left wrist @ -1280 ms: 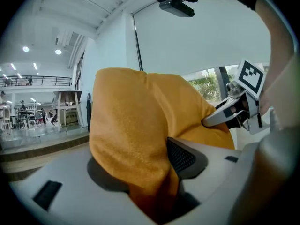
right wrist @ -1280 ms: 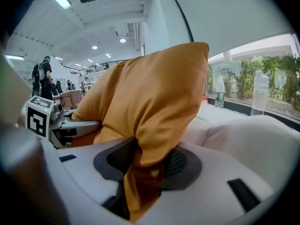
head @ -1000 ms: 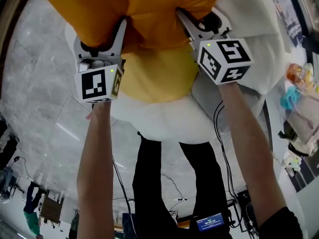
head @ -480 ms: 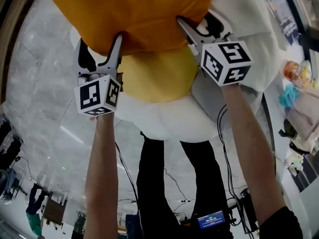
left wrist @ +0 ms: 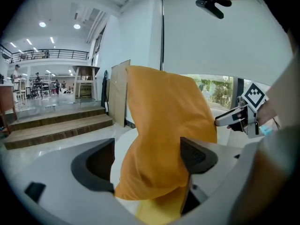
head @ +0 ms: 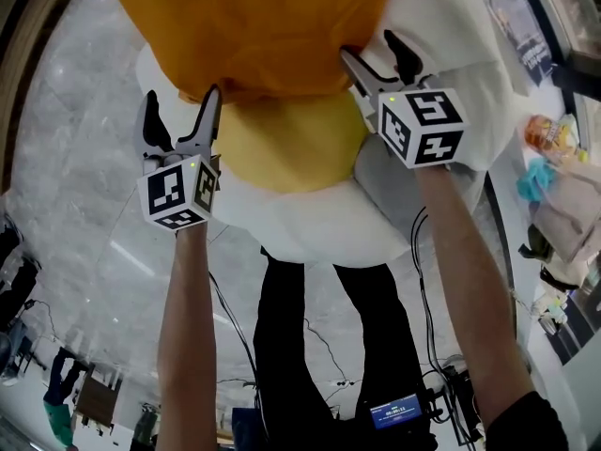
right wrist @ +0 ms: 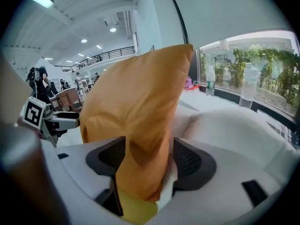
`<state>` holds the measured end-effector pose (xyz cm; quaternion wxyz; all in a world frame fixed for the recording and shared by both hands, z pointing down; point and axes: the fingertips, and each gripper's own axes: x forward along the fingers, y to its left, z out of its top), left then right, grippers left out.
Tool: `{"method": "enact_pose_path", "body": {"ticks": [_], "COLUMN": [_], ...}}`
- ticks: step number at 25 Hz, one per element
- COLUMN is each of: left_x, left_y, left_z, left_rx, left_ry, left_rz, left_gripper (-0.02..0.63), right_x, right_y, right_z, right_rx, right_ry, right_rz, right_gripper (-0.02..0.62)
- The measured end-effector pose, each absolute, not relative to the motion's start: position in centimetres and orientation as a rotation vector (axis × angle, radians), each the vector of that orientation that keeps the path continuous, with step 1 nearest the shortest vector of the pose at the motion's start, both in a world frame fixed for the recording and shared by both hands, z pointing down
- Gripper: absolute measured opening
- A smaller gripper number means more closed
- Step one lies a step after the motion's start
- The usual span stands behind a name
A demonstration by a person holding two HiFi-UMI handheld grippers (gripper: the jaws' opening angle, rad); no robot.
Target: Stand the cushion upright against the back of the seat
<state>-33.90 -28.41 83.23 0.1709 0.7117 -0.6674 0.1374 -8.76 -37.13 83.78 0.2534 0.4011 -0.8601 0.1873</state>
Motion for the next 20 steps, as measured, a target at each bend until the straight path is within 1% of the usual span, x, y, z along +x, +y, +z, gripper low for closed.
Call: {"method": "enact_pose_path", "body": {"ticks": [6, 11, 20], "left_x": [-32.9, -31.4, -26.8], "left_y": [-26.2, -25.4, -23.9], "left_z": [82.4, 80.9, 73.8], "left_rx": [2.037, 2.038, 2.108], "left_ry": [-1.869, -1.856, -1.788], "left_rz": [0.475, 0.466, 0.447], "left_gripper": [0.433, 0.433, 0.43], "right_x": [-6.8, -6.8, -6.3], "right_y": [-34.8, -33.0, -29.3], "right_z": [83.7, 82.0, 75.6], "right_rx": [1.079, 1.073, 1.031], "right_ry": [-2.29, -2.292, -2.305], "right_rz": [0.529, 0.54, 0.549], "right_gripper": [0.318, 0.318, 0.316]}}
